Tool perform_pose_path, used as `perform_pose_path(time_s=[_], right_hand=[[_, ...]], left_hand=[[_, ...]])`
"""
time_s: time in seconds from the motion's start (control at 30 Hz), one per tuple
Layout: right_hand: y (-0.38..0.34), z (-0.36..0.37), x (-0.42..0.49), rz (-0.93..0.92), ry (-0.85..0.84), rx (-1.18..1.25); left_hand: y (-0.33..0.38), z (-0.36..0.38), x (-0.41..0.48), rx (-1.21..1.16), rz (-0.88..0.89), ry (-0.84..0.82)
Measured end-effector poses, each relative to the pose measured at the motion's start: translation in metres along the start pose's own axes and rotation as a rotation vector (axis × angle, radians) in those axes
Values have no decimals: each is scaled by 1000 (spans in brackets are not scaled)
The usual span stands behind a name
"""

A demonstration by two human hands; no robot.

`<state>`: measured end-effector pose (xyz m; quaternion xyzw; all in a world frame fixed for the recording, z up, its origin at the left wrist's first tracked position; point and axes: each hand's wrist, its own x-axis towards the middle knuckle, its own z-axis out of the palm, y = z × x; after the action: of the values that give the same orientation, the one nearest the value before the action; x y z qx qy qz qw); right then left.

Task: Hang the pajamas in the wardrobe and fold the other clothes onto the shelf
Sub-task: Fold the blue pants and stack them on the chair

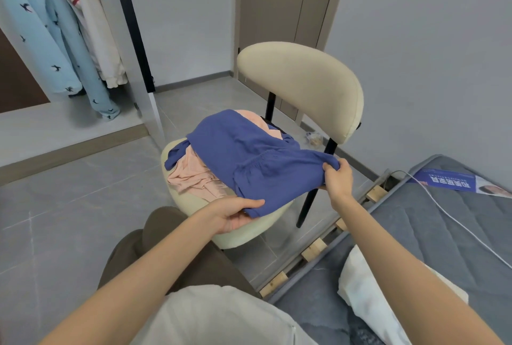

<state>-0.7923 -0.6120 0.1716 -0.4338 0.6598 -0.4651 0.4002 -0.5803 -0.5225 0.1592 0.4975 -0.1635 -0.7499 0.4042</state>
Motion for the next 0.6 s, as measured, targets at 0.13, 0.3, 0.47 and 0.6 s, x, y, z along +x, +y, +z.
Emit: perform_pose_path(time_s=[0.13,0.3,0.47,0.6], right_hand=[[13,-16,-4,22,77,-2],[19,-20,-4,4,72,52],[15,4,0,21,-19,87],[5,32,7,12,-37,106]], left_hand=[[-18,12,-5,41,-71,-57],[-24,12,-9,-11,-147,-33],[-4,-10,-8,-68,-103,67],[16,-29,-6,-209,-125,125]])
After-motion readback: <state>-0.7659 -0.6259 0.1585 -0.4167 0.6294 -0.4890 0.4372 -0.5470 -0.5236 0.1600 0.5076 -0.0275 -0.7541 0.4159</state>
